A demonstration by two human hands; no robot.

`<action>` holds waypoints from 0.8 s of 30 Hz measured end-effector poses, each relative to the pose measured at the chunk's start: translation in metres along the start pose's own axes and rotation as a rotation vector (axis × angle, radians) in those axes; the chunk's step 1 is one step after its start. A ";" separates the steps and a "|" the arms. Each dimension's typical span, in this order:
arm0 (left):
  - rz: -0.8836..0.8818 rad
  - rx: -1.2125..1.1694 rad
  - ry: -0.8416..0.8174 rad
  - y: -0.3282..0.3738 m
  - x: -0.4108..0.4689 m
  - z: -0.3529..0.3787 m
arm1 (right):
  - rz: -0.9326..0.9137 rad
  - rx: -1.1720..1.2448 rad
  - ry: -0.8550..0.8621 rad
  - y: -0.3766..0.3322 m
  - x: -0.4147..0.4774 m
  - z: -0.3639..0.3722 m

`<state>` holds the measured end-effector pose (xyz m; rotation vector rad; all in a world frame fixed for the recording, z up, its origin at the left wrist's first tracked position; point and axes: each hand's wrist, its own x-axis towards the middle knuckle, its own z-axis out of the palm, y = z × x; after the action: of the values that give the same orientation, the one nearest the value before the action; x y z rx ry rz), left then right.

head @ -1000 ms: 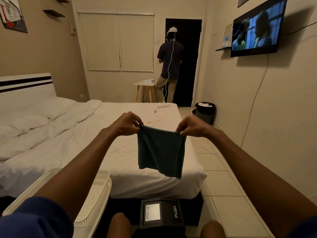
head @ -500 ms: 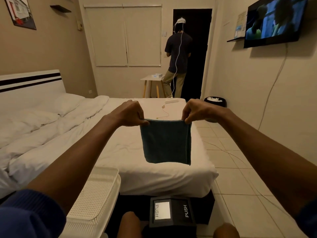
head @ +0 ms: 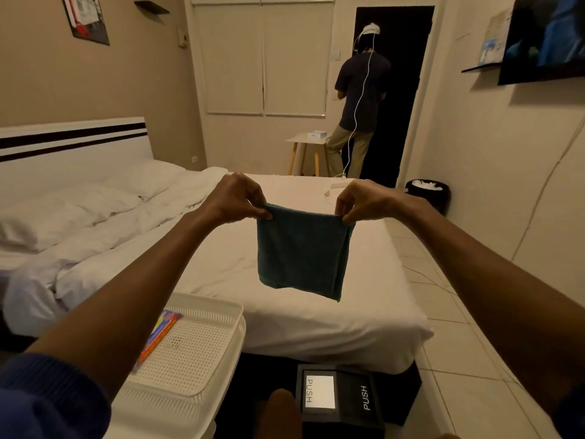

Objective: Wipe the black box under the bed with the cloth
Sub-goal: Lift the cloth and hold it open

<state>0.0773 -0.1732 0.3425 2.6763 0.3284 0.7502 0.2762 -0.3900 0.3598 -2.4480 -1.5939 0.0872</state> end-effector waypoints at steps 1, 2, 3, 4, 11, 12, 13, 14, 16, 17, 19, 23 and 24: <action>-0.016 0.000 0.002 -0.007 -0.004 -0.003 | -0.006 0.007 0.003 -0.006 0.005 0.004; -0.033 0.000 0.006 -0.015 -0.008 -0.006 | -0.012 0.019 0.005 -0.012 0.009 0.009; -0.050 -0.002 0.012 -0.023 -0.012 -0.009 | -0.018 0.032 0.006 -0.019 0.014 0.014; -0.069 -0.004 0.015 -0.032 -0.017 -0.012 | -0.026 0.046 0.009 -0.026 0.020 0.019; -0.239 -0.063 0.055 -0.106 -0.066 -0.031 | -0.094 0.192 -0.004 -0.080 0.066 0.074; -0.250 -0.082 0.086 -0.116 -0.073 -0.033 | -0.099 0.213 -0.010 -0.089 0.073 0.084; -0.258 -0.092 0.118 -0.128 -0.081 -0.035 | -0.105 0.235 -0.009 -0.097 0.080 0.094; -0.265 -0.091 0.141 -0.138 -0.087 -0.035 | -0.111 0.257 -0.001 -0.105 0.086 0.103; -0.288 -0.068 0.159 -0.160 -0.099 -0.037 | -0.121 0.291 0.030 -0.120 0.098 0.124; -0.297 -0.044 0.162 -0.171 -0.102 -0.036 | -0.122 0.303 0.047 -0.128 0.105 0.135; -0.320 0.026 0.167 -0.193 -0.109 -0.035 | -0.114 0.313 0.076 -0.145 0.117 0.156; -0.443 0.009 0.233 -0.229 -0.124 -0.022 | -0.095 0.348 0.159 -0.172 0.131 0.200; -0.475 -0.009 0.228 -0.236 -0.131 -0.016 | -0.093 0.368 0.160 -0.176 0.130 0.211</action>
<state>-0.0706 0.0070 0.2053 2.3591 0.9710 0.8904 0.1358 -0.1719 0.2008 -2.0467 -1.4703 0.1503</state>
